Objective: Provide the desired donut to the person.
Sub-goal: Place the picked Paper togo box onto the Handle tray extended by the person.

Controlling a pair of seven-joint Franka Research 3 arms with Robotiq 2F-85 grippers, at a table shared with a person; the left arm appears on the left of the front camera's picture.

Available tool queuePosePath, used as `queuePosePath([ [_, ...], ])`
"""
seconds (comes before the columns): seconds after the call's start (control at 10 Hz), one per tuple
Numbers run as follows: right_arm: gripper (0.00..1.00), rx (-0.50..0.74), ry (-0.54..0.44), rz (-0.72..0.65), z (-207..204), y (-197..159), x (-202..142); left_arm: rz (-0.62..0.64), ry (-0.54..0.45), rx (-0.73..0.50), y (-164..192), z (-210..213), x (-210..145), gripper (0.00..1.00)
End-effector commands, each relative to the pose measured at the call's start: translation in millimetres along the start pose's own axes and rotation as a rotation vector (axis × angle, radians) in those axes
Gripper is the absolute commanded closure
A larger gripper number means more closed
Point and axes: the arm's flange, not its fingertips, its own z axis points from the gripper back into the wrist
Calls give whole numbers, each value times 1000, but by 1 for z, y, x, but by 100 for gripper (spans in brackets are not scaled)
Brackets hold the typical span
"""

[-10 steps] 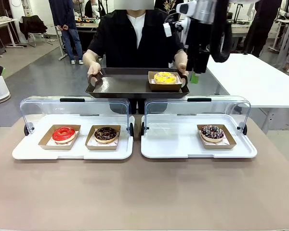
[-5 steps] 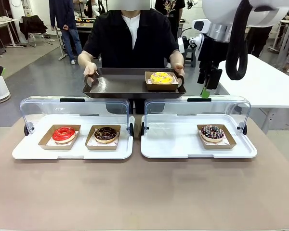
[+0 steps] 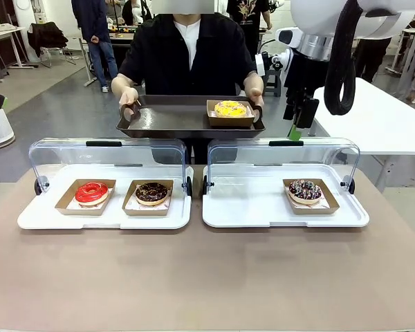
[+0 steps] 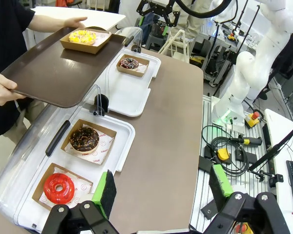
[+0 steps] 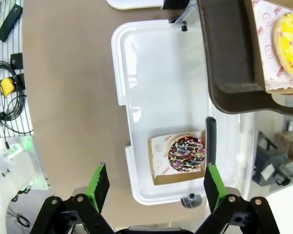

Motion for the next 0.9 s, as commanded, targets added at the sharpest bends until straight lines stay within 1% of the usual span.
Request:
queuePosePath([
  [0.0, 0, 4, 1, 0, 0, 0, 0, -19, -20, -3, 0, 1, 1, 0],
  [0.2, 0, 0, 0, 0, 0, 0, 0, -19, -20, -3, 0, 1, 1, 0],
  [0.3, 0, 55, -144, 128, 6, -6, -23, -19, -20, -3, 0, 1, 1, 0],
  [0.4, 0, 67, -294, 179, 12, -11, -50, -19, -20, -3, 0, 1, 1, 0],
  [0.5, 0, 47, -414, 172, 13, -17, -81, -19, -20, -3, 0, 1, 1, 0],
  [0.6, 0, 52, -488, 162, 6, -21, -117, -19, -20, -3, 0, 1, 1, 0],
  [0.7, 0, 59, -586, 146, -3, -21, -151, -19, -20, -3, 0, 1, 1, 0],
  [0.8, 0, 68, -728, 84, -8, -20, -184, -19, -20, -3, 0, 1, 1, 0],
])
